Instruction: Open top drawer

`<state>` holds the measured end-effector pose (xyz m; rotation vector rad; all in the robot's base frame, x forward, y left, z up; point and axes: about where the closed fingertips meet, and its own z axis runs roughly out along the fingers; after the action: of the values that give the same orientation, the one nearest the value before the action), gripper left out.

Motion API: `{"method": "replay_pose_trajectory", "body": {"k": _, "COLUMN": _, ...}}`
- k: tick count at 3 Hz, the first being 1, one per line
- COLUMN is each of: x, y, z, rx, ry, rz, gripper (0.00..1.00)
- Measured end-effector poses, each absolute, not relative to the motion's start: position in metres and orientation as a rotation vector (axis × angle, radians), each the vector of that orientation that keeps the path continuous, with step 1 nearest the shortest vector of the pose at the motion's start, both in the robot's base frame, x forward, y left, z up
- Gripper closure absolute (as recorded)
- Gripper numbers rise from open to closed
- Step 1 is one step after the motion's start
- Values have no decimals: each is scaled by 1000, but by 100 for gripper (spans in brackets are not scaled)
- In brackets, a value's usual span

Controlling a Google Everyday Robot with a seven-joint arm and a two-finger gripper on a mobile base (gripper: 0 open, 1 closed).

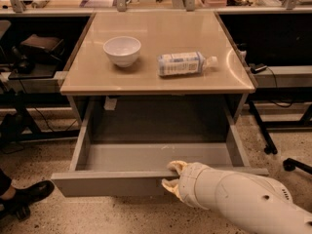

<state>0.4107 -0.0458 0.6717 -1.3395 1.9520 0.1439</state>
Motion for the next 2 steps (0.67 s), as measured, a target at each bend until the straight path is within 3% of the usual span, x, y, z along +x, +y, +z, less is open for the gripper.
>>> {"method": "replay_pose_trajectory", "body": {"k": 2, "x": 401, "y": -45, "z": 671, "rx": -1331, "ry": 1951, "rz": 147, "gripper": 100}}
